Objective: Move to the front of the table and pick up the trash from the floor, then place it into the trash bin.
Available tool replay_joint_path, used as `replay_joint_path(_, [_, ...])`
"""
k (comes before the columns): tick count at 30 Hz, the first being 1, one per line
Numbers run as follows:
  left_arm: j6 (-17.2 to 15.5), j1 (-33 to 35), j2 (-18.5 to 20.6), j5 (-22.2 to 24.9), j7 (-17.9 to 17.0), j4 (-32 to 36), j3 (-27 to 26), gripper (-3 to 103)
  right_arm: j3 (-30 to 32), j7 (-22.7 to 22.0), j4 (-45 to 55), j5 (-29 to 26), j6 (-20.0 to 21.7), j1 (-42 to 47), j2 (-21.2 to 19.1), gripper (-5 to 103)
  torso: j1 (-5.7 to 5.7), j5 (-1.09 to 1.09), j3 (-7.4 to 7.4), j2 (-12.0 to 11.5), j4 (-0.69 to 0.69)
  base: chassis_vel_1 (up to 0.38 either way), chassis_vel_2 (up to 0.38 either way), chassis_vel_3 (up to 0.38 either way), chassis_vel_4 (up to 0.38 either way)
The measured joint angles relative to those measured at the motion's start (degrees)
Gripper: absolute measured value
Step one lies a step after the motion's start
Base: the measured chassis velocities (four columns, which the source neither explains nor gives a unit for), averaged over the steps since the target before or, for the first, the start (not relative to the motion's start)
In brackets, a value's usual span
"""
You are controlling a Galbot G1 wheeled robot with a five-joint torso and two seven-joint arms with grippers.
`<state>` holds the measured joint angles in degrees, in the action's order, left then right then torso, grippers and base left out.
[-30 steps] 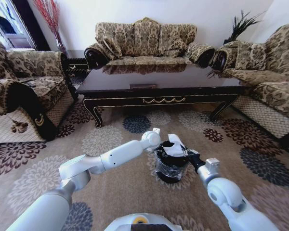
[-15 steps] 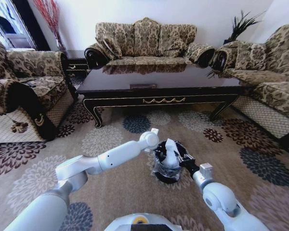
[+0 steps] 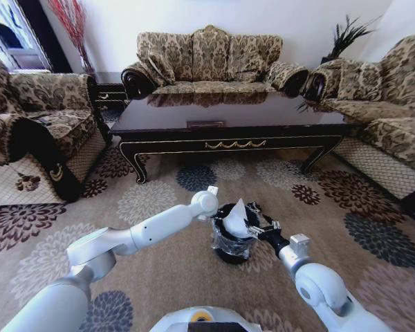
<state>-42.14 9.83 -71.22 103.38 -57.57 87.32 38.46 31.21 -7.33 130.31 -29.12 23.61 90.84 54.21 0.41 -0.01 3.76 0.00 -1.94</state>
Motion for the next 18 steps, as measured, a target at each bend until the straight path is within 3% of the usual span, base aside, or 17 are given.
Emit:
replay_joint_path(2, [0.0, 0.1, 0.2, 0.0, 0.0, 0.2, -0.2, 4, -0.1, 0.1, -0.1, 0.7, 0.0, 0.0, 0.1, 99, 0.00, 0.00, 0.00, 0.0, 0.00, 0.000, 0.000, 0.000, 0.000])
replay_joint_path(4, [0.0, 0.2, 0.6, 0.0, 0.0, 0.5, -0.7, 4, -0.6, -2.3, 1.3, -5.7, 2.8, -0.3, 0.8, 100, 0.00, 0.01, 0.00, 0.0, -0.04, 0.000, 0.000, 0.000, 0.000])
replay_joint_path(6, [0.0, 0.3, 0.9, 0.0, 0.0, 0.8, -0.7, 4, -0.7, -4.6, 2.0, -8.8, 5.1, -1.3, 1.2, 100, 0.00, 0.00, 0.00, 0.0, -0.04, 0.000, 0.000, 0.000, 0.000])
replay_joint_path(13, [0.0, 2.0, 3.4, -0.8, 0.0, 1.8, -1.7, 4, 1.0, -4.7, -1.8, -6.6, 2.4, -3.2, 0.7, 100, 0.00, 0.00, 0.00, 0.0, -0.02, 0.000, 0.000, 0.000, 0.000])
replay_joint_path(16, [0.0, 5.2, 6.3, -3.7, 0.8, 3.5, -4.8, 4, 1.5, -5.9, -3.6, -12.4, 2.3, -5.2, 0.6, 100, 0.00, 0.00, 0.00, 0.0, 0.00, 0.000, 0.000, 0.000, 0.000])
replay_joint_path(18, [0.0, 6.3, 7.2, -4.2, 0.9, 4.2, -6.0, 4, 1.5, -6.1, -4.3, -13.2, 2.4, -5.8, 0.5, 100, 0.00, 0.01, 0.00, 0.0, 0.01, 0.000, 0.000, 0.000, 0.000])
